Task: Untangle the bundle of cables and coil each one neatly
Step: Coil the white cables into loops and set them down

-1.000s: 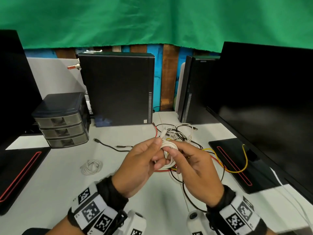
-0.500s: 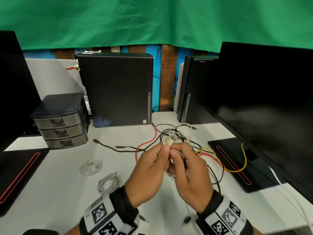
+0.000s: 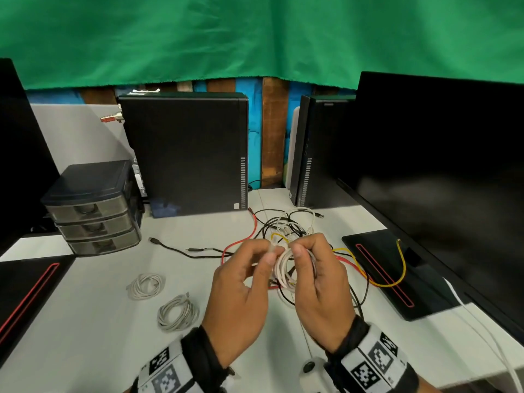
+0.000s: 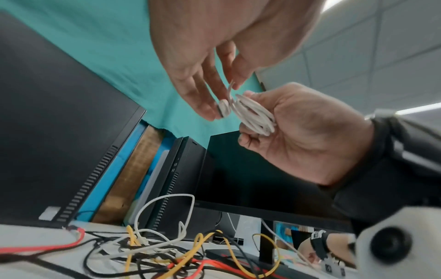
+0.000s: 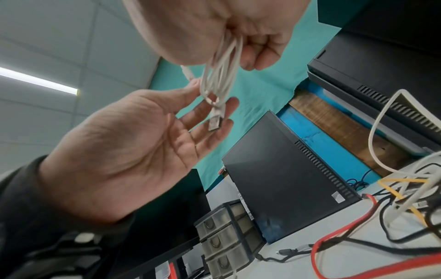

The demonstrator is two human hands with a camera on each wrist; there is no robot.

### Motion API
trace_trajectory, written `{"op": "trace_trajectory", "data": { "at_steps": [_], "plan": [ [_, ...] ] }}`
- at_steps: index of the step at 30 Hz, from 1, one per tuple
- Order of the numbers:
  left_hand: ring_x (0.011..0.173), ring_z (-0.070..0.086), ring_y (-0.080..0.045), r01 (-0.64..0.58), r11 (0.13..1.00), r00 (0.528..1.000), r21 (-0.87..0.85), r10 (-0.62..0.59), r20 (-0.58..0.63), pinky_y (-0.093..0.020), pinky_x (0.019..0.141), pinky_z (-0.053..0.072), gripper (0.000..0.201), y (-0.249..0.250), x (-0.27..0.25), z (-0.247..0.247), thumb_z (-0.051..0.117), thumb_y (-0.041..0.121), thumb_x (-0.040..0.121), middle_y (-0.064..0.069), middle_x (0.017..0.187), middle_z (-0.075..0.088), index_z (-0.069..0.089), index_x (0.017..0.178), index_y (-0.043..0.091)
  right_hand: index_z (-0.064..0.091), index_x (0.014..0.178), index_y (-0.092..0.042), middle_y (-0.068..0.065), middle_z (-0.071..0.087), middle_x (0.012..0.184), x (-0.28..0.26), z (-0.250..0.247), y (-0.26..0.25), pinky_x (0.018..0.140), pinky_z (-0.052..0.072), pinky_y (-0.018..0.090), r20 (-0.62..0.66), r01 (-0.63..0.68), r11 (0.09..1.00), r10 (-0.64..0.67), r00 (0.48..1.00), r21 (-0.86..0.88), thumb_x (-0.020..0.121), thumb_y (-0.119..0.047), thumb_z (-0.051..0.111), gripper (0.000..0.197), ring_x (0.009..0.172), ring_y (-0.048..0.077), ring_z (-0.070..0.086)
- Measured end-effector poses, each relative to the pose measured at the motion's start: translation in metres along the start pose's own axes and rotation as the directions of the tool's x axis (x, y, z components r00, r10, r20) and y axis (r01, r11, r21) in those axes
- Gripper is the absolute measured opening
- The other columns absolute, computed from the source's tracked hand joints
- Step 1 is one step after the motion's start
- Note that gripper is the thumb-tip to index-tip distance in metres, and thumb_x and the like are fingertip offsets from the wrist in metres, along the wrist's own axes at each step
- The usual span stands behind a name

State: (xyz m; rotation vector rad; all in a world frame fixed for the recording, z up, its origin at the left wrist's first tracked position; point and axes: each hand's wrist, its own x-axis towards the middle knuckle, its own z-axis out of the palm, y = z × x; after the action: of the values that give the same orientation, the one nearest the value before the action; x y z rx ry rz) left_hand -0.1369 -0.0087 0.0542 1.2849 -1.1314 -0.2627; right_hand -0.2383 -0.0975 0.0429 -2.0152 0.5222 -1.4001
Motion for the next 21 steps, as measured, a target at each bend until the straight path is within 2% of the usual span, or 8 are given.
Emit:
{"op": "trace_trajectory", "data": {
  "at_steps": [3, 5, 7, 9, 11, 14, 18, 21],
  "plan": [
    [0.093, 0.073, -0.018, 0.168, 0.964, 0.982, -0.208, -0.182, -0.049, -0.027, 0.086, 0.057, 0.019, 0.002, 0.007, -0.003, 0.045, 0.017, 0.104, -0.003, 0.094, 0.076, 0.061, 0.099, 0.007, 0.054, 0.090, -0.013, -0.006, 0.054, 0.071, 0.005, -0.004, 0.003, 0.053, 0.042, 0.033, -0.025, 0.006, 1.000, -0.006, 1.000, 0.017, 0.101, -0.030, 0.040, 0.025, 0.059, 0.014, 0.049],
    [0.084, 0.074, -0.017, 0.291, 0.899, 0.946, -0.328, -0.321, -0.040, -0.027, 0.081, 0.059, 0.020, 0.005, 0.011, -0.004, 0.045, 0.015, 0.103, -0.009, 0.088, 0.077, 0.059, 0.097, 0.003, 0.054, 0.091, -0.015, -0.004, 0.053, 0.070, 0.008, -0.007, 0.003, 0.053, 0.042, 0.036, -0.054, 0.012, 0.999, -0.011, 0.998, 0.033, 0.101, -0.030, 0.040, 0.023, 0.058, 0.015, 0.049],
    [0.075, 0.073, -0.018, 0.345, 0.861, 0.926, -0.374, -0.377, -0.015, -0.026, 0.072, 0.059, 0.018, 0.007, 0.012, -0.005, 0.049, 0.015, 0.102, -0.010, 0.079, 0.074, 0.062, 0.097, 0.004, 0.054, 0.091, -0.016, -0.002, 0.051, 0.066, 0.009, -0.007, 0.002, 0.050, 0.041, 0.038, -0.054, 0.023, 0.998, -0.020, 0.998, 0.053, 0.101, -0.030, 0.040, 0.022, 0.055, 0.016, 0.047],
    [0.067, 0.070, -0.018, 0.327, 0.877, 0.937, -0.351, -0.351, -0.003, -0.024, 0.066, 0.058, 0.017, 0.007, 0.012, -0.004, 0.052, 0.013, 0.101, -0.008, 0.069, 0.069, 0.067, 0.097, 0.005, 0.054, 0.091, -0.016, -0.007, 0.048, 0.064, 0.008, -0.007, 0.000, 0.048, 0.040, 0.037, -0.027, 0.044, 0.998, -0.042, 0.999, 0.051, 0.102, -0.028, 0.041, 0.021, 0.054, 0.016, 0.046],
    [0.063, 0.069, -0.015, 0.292, 0.916, 0.954, -0.275, -0.298, 0.019, -0.021, 0.063, 0.056, 0.018, 0.009, 0.012, -0.006, 0.053, 0.011, 0.100, -0.005, 0.066, 0.067, 0.070, 0.096, 0.007, 0.055, 0.091, -0.015, -0.016, 0.047, 0.066, 0.008, -0.006, 0.002, 0.049, 0.040, 0.029, 0.005, 0.077, 0.997, -0.077, 0.997, 0.030, 0.102, -0.025, 0.041, 0.020, 0.055, 0.011, 0.047],
    [0.068, 0.071, -0.017, 0.288, 0.933, 0.958, -0.215, -0.279, 0.069, -0.022, 0.064, 0.057, 0.019, 0.011, 0.015, -0.011, 0.056, 0.012, 0.098, -0.009, 0.076, 0.072, 0.076, 0.098, 0.011, 0.055, 0.095, -0.019, -0.022, 0.049, 0.073, 0.007, -0.008, -0.001, 0.055, 0.040, 0.020, 0.040, 0.133, 0.991, -0.133, 0.990, 0.015, 0.101, -0.022, 0.042, 0.015, 0.059, 0.005, 0.049],
    [0.089, 0.072, -0.028, 0.339, 0.930, 0.909, -0.144, -0.284, 0.304, -0.036, 0.081, 0.058, 0.022, 0.012, 0.018, -0.019, 0.057, 0.014, 0.098, -0.012, 0.095, 0.077, 0.078, 0.106, 0.014, 0.057, 0.099, -0.018, -0.009, 0.062, 0.081, 0.001, -0.008, -0.018, 0.060, 0.048, 0.027, 0.141, 0.217, 0.971, -0.230, 0.963, 0.099, 0.103, -0.022, 0.043, 0.015, 0.067, 0.011, 0.059],
    [0.091, 0.072, -0.022, 0.362, 0.921, 0.879, -0.144, -0.285, 0.382, -0.026, 0.082, 0.055, 0.022, 0.012, 0.019, -0.022, 0.055, 0.009, 0.099, -0.013, 0.096, 0.076, 0.076, 0.105, 0.003, 0.057, 0.098, -0.018, -0.007, 0.060, 0.080, 0.002, -0.007, -0.016, 0.059, 0.047, 0.029, 0.080, 0.225, 0.973, -0.228, 0.970, 0.045, 0.103, -0.024, 0.044, 0.015, 0.066, 0.011, 0.058]
  ]
}}
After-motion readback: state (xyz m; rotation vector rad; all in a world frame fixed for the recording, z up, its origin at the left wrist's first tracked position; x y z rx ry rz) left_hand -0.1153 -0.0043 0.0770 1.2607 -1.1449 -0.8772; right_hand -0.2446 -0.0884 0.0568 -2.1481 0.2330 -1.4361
